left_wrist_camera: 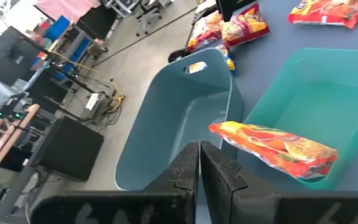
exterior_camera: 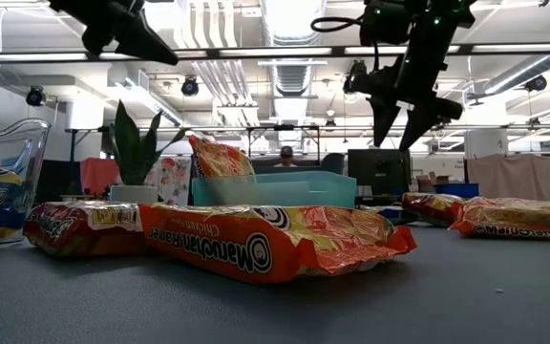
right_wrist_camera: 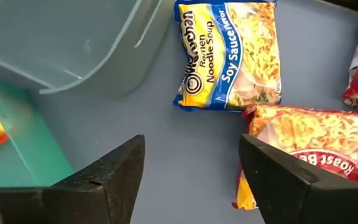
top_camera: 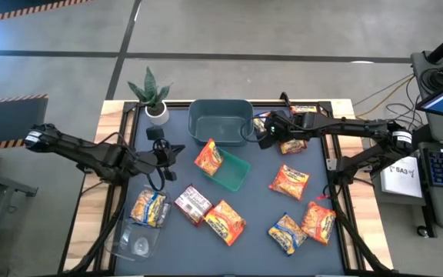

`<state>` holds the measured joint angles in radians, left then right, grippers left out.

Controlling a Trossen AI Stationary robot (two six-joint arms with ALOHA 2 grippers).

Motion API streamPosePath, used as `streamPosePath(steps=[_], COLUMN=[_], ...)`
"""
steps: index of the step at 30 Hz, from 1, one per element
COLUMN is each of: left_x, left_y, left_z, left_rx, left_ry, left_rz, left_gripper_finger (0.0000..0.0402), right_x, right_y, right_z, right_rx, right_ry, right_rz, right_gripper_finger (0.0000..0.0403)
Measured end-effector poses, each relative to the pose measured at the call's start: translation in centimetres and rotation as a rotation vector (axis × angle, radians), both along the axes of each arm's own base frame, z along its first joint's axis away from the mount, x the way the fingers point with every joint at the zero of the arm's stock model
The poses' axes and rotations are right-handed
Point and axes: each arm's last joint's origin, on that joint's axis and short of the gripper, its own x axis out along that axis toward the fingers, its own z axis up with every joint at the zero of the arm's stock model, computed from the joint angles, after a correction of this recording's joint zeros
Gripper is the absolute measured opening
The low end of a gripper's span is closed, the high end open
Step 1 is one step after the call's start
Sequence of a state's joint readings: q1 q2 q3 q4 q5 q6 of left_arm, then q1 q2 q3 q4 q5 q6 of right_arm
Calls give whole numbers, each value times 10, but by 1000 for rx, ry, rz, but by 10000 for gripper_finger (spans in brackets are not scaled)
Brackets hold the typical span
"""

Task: Sort Maruchan noodles
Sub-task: Put the red noodle pack into the blue bin

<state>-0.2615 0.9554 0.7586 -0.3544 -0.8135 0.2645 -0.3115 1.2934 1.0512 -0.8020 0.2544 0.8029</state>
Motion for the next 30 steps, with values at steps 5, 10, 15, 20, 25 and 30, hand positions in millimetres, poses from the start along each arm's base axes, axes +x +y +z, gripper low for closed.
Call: streamPosePath(steps=[5, 10, 15, 20, 25, 30], left_x=[1, 2, 4, 6, 6, 6], left_y=[0, 0, -1, -1, -1, -1], left_z=[3, 5, 10, 15, 15, 15], left_rx=[18, 60, 102, 130, 136, 135], left_ry=[3, 18, -7, -32, -27, -28], left_rz=[-9, -31, -56, -71, -73, -73], left_gripper_finger=[0, 0, 0, 0, 0, 0], right_x=[5, 28, 45, 58, 71, 85], right_y=[7, 27, 31, 27, 19, 9], right_z=[-1, 2, 14, 14, -1, -29], right_rx=[48, 51, 34, 15, 20, 34], right_ry=[-49, -137, -44, 231, 507, 633], right_rz=[-52, 30, 31, -8, -63, -50], right_gripper_finger=[251, 251, 251, 251, 251, 251])
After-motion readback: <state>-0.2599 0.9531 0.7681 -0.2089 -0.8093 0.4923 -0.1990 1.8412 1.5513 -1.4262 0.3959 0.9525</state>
